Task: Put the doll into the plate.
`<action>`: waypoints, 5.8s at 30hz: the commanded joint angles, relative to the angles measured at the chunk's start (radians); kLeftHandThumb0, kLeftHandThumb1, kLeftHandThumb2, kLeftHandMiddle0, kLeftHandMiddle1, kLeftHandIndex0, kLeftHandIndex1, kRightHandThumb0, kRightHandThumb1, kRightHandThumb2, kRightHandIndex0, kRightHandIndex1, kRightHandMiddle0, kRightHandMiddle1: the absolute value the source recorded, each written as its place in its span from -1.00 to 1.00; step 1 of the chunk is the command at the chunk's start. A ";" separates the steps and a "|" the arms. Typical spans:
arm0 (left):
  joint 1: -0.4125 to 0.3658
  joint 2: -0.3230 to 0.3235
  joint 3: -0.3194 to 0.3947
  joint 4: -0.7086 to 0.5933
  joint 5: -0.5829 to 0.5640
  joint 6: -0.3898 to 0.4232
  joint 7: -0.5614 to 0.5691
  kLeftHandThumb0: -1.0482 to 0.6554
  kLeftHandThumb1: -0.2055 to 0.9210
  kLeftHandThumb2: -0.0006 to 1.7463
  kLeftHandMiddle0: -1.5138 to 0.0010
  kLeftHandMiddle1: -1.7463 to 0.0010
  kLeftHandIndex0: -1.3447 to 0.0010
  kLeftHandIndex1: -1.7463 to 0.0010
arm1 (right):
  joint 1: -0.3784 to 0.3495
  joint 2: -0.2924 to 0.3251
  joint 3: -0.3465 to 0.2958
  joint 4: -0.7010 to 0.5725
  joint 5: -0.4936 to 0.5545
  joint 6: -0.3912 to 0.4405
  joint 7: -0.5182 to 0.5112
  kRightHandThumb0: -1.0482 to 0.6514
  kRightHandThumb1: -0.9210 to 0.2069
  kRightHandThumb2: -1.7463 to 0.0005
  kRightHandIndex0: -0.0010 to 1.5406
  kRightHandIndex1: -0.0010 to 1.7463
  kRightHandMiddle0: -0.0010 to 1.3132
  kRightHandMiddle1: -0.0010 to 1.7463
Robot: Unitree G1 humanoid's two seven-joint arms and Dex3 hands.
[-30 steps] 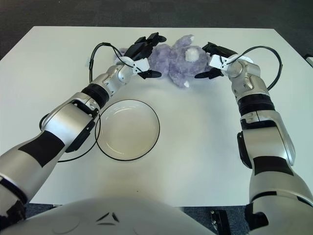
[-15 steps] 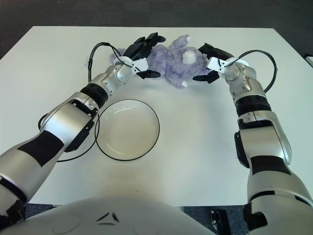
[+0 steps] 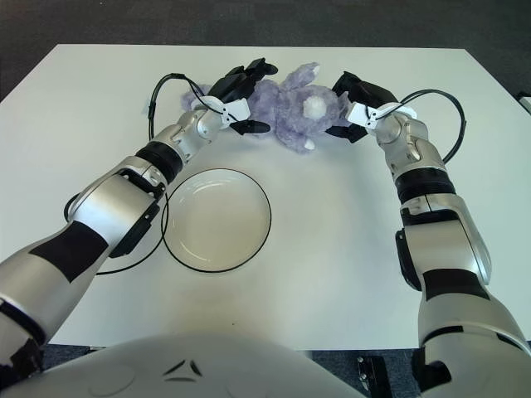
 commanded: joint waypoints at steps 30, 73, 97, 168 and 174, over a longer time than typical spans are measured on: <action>-0.062 0.039 -0.098 0.033 0.091 0.177 -0.148 -0.45 -0.14 -0.01 0.64 -0.20 1.00 0.46 | 0.165 -0.045 -0.045 -0.246 0.022 -0.051 0.006 0.23 0.50 -0.82 -0.12 1.00 0.01 1.00; -0.317 0.120 -0.103 0.081 0.089 -0.134 -0.448 -0.28 -0.26 0.16 0.84 0.17 1.00 0.04 | 0.372 -0.017 -0.103 -0.709 0.082 0.134 0.185 0.23 0.58 -0.84 0.16 0.85 -0.12 1.00; -0.386 0.111 -0.137 0.094 0.111 -0.050 -0.793 0.30 -0.51 0.51 0.99 -0.02 1.00 -0.17 | 0.418 -0.001 -0.124 -0.804 0.080 0.193 0.181 0.23 0.53 -0.73 0.21 0.64 -0.10 1.00; -0.256 0.034 -0.269 0.121 0.240 0.113 -0.612 0.42 -0.43 0.52 0.94 0.33 1.00 0.21 | 0.603 0.054 -0.135 -1.302 0.089 0.423 0.341 0.23 0.29 -0.67 -0.04 0.95 -0.31 1.00; -0.249 0.035 -0.291 0.121 0.259 0.114 -0.609 0.42 -0.46 0.53 0.89 0.34 1.00 0.23 | 0.602 0.053 -0.134 -1.316 0.088 0.433 0.356 0.23 0.30 -0.69 -0.05 0.99 -0.30 0.98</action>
